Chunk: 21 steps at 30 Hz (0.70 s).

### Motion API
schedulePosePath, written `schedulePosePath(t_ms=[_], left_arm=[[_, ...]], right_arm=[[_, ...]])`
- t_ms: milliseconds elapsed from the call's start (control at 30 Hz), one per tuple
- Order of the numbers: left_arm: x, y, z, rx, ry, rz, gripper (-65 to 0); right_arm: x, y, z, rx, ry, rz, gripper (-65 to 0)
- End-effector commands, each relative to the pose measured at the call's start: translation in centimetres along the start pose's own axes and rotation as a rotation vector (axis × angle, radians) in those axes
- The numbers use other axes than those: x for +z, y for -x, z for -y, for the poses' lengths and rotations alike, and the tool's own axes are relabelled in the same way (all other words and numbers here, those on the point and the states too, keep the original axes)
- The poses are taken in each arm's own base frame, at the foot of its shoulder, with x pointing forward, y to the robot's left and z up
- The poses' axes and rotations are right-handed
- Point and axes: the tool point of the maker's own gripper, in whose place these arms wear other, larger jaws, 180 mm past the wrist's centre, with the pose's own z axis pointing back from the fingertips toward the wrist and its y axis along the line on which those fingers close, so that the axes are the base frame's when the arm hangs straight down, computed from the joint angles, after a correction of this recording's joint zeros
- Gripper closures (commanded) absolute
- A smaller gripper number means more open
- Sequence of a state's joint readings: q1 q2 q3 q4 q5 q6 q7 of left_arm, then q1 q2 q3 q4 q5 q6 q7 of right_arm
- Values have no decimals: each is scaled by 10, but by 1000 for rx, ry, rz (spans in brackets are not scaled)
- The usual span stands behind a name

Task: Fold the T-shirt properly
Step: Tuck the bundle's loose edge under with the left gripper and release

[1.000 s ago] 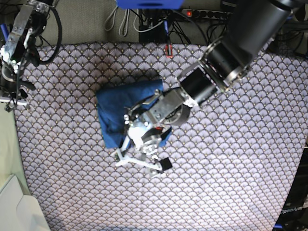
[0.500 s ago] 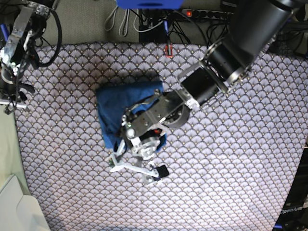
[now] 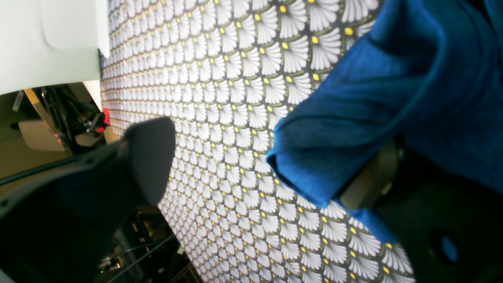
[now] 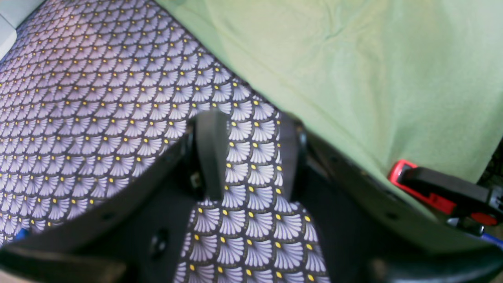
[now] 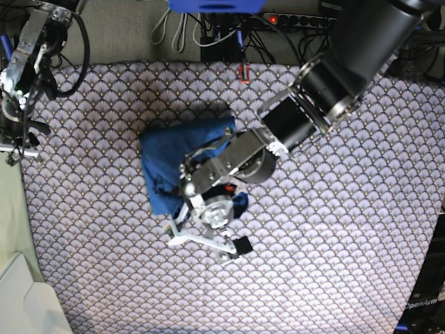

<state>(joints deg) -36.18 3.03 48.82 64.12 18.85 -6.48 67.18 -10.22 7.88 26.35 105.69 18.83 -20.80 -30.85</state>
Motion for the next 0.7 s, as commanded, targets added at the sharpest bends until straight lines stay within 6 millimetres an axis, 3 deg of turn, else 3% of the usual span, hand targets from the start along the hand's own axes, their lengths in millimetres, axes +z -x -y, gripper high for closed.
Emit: schedulePosePath(t_ms=[0, 267, 433, 667], left_arm=[[8, -15, -22, 16, -49, 33, -614], [9, -13, -11, -172, 14, 29, -650], [7, -9, -15, -142, 0, 22, -650], [25, -16, -68, 106, -38, 109, -650]], right_arm=[[1, -16, -3, 12, -10, 56, -233], [1, -16, -2, 13, -10, 55, -233], [1, -15, -2, 14, -9, 54, -233], [1, -14, -1, 14, -9, 51, -233]])
